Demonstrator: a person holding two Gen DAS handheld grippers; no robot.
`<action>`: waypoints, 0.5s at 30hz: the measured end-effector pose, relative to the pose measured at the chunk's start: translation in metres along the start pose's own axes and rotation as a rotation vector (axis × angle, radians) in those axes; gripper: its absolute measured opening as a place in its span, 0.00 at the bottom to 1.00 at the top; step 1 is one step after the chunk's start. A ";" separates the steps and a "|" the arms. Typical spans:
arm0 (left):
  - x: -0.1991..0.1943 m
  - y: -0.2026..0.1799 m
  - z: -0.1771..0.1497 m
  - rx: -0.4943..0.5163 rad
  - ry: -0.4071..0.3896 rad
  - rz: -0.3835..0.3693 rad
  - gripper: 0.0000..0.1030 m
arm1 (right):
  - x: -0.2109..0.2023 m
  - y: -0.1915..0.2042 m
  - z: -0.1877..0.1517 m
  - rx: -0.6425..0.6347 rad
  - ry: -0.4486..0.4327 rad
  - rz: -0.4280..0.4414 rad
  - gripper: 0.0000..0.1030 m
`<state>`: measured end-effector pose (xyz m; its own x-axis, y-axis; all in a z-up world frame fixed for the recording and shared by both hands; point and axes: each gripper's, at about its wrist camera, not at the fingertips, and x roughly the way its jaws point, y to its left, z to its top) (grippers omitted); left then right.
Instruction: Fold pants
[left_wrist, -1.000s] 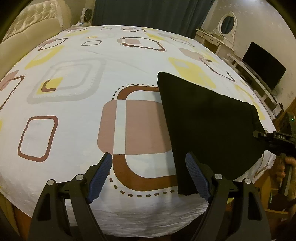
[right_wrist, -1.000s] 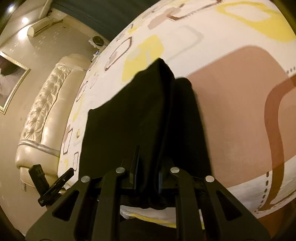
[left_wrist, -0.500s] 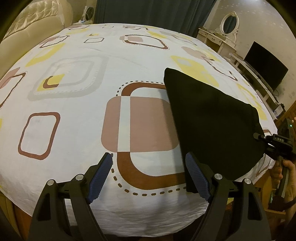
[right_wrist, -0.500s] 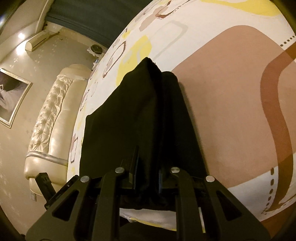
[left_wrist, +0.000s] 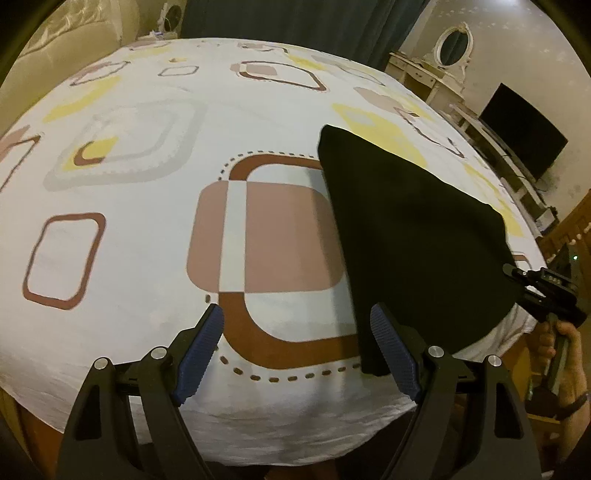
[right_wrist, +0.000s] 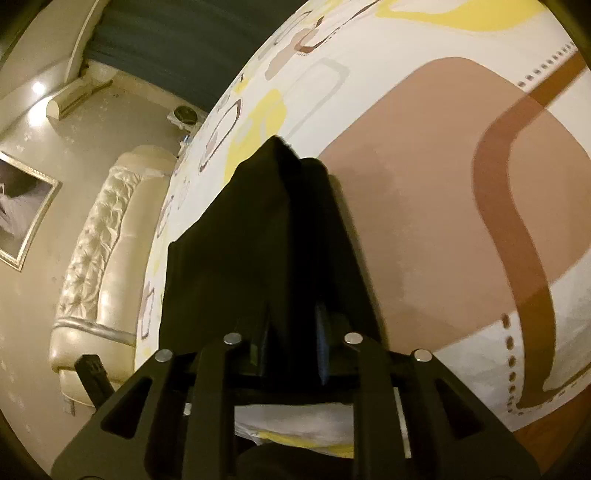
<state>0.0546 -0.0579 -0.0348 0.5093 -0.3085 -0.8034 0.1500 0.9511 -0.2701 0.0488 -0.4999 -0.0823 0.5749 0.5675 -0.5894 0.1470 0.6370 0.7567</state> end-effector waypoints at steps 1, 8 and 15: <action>0.000 0.001 0.000 -0.001 0.005 -0.010 0.78 | -0.004 -0.004 -0.001 0.012 -0.010 0.004 0.19; -0.001 0.006 0.001 -0.046 0.008 -0.092 0.78 | -0.045 -0.018 0.002 0.090 -0.092 -0.015 0.70; 0.013 0.005 -0.001 -0.093 0.064 -0.206 0.81 | -0.049 -0.028 0.002 0.135 -0.103 0.110 0.81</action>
<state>0.0612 -0.0571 -0.0475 0.4205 -0.4990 -0.7578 0.1649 0.8633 -0.4770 0.0180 -0.5462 -0.0745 0.6719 0.5688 -0.4743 0.1817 0.4942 0.8502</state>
